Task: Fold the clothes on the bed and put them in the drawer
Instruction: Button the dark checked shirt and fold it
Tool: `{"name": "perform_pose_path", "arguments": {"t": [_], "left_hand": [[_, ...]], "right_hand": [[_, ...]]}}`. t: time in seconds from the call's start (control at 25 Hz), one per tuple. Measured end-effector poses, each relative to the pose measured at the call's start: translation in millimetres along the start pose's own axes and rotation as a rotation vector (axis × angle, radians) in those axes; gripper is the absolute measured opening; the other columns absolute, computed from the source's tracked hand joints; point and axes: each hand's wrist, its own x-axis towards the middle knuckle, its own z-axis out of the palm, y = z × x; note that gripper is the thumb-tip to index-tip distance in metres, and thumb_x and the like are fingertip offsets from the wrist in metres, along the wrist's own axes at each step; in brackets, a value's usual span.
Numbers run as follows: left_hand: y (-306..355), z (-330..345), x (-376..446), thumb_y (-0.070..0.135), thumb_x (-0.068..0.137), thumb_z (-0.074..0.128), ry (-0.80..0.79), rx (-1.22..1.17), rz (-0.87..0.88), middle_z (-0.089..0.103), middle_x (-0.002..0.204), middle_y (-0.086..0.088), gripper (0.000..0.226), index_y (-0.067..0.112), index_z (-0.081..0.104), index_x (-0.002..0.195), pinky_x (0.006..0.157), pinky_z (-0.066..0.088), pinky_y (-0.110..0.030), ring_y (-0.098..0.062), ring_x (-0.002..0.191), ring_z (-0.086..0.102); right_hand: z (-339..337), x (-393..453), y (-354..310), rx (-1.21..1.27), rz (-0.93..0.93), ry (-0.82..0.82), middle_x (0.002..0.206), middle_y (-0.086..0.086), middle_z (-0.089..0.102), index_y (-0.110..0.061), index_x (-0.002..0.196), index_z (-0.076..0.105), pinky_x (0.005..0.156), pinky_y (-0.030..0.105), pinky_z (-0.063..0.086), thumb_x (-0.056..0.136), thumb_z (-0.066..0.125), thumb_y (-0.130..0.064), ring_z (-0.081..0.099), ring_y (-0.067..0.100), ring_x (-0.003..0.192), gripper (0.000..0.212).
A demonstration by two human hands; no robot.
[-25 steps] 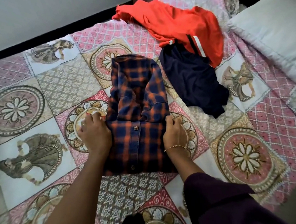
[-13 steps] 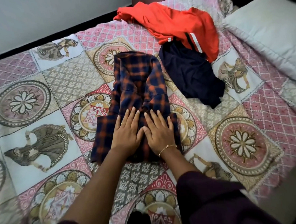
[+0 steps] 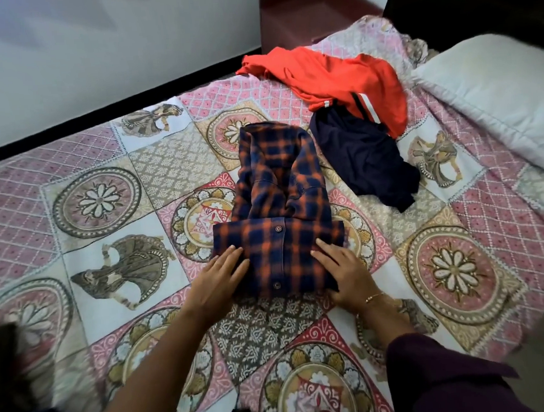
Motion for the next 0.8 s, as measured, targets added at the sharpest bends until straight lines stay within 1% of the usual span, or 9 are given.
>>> {"name": "perform_pose_path", "arguments": {"t": [0.08, 0.12, 0.2, 0.28, 0.36, 0.4, 0.56, 0.68, 0.8], "left_hand": [[-10, -21, 14, 0.026, 0.062, 0.062, 0.107, -0.09, -0.076, 0.069, 0.087, -0.012, 0.032, 0.007, 0.069, 0.087, 0.051, 0.054, -0.035, -0.03, 0.07, 0.069], [-15, -32, 23, 0.03, 0.062, 0.052, 0.155, -0.182, -0.168, 0.067, 0.077, -0.008, 0.033, 0.008, 0.069, 0.081, 0.046, 0.051, -0.031, -0.027, 0.059, 0.066], [-25, -52, 46, 0.031, 0.061, 0.049, 0.275, -0.435, -0.438, 0.067, 0.074, -0.007, 0.038, 0.009, 0.07, 0.084, 0.053, 0.049, -0.032, -0.025, 0.06, 0.061], [-36, -61, 71, 0.023, 0.067, 0.053, 0.336, -0.748, -0.702, 0.066, 0.079, -0.009, 0.031, 0.01, 0.069, 0.09, 0.067, 0.048, -0.036, -0.027, 0.073, 0.06], [-44, -61, 102, 0.012, 0.083, 0.053, 0.417, -1.003, -0.826, 0.066, 0.089, -0.006, 0.019, 0.017, 0.065, 0.097, 0.079, 0.048, -0.041, -0.03, 0.089, 0.062], [-47, -59, 116, 0.009, 0.09, 0.05, 0.459, -1.038, -0.866, 0.065, 0.093, -0.006, 0.019, 0.019, 0.062, 0.1, 0.082, 0.047, -0.043, -0.031, 0.094, 0.061], [-58, -51, 169, 0.014, 0.098, 0.039, 0.482, -0.781, -1.004, 0.061, 0.1, -0.015, 0.018, 0.011, 0.053, 0.108, 0.069, 0.035, -0.034, -0.032, 0.092, 0.056], [-74, -48, 213, 0.013, 0.098, 0.038, 0.513, -0.685, -1.035, 0.06, 0.102, -0.021, 0.02, 0.008, 0.053, 0.111, 0.067, 0.03, -0.031, -0.036, 0.092, 0.055], [-105, -34, 259, 0.012, 0.097, 0.038, 0.417, -0.647, -1.107, 0.06, 0.105, -0.025, 0.019, 0.006, 0.053, 0.108, 0.067, 0.029, -0.033, -0.04, 0.095, 0.055]], "right_hand": [[-14, 17, -3, 0.172, 0.139, 0.092, 0.117, 0.012, 0.066, -0.006, 0.111, 0.067, 0.08, 0.037, 0.051, 0.065, 0.058, -0.023, 0.065, 0.035, 0.094, 0.05], [-23, 26, -4, 0.293, 0.248, 0.133, 0.107, 0.012, 0.069, -0.006, 0.106, 0.069, 0.076, 0.031, 0.049, 0.066, 0.064, -0.019, 0.066, 0.031, 0.09, 0.043], [-43, 45, -2, 0.542, 0.474, 0.214, 0.088, 0.01, 0.068, -0.006, 0.099, 0.07, 0.068, 0.027, 0.045, 0.073, 0.072, -0.011, 0.063, 0.024, 0.081, 0.026], [-62, 68, 2, 0.747, 0.622, 0.279, 0.076, 0.003, 0.062, -0.007, 0.089, 0.066, 0.063, 0.021, 0.043, 0.077, 0.072, -0.006, 0.056, 0.018, 0.074, 0.014], [-76, 97, 9, 0.881, 0.685, 0.364, 0.076, -0.001, 0.059, -0.011, 0.085, 0.06, 0.06, 0.016, 0.042, 0.079, 0.071, -0.007, 0.054, 0.014, 0.074, 0.013], [-80, 112, 14, 0.907, 0.701, 0.399, 0.082, 0.001, 0.061, -0.01, 0.089, 0.06, 0.063, 0.017, 0.041, 0.081, 0.07, -0.008, 0.055, 0.015, 0.079, 0.013], [-78, 169, 38, 0.8, 0.733, 0.48, 0.116, 0.016, 0.061, 0.001, 0.117, 0.055, 0.076, 0.019, 0.034, 0.092, 0.057, -0.012, 0.057, 0.028, 0.107, 0.028], [-77, 214, 59, 0.65, 0.711, 0.528, 0.113, 0.024, 0.061, 0.006, 0.116, 0.05, 0.068, 0.028, 0.029, 0.096, 0.048, -0.013, 0.056, 0.038, 0.104, 0.027], [-72, 265, 84, 0.509, 0.74, 0.449, 0.113, 0.029, 0.059, 0.005, 0.119, 0.045, 0.073, 0.04, 0.035, 0.098, 0.043, -0.017, 0.055, 0.043, 0.103, 0.03]]}}
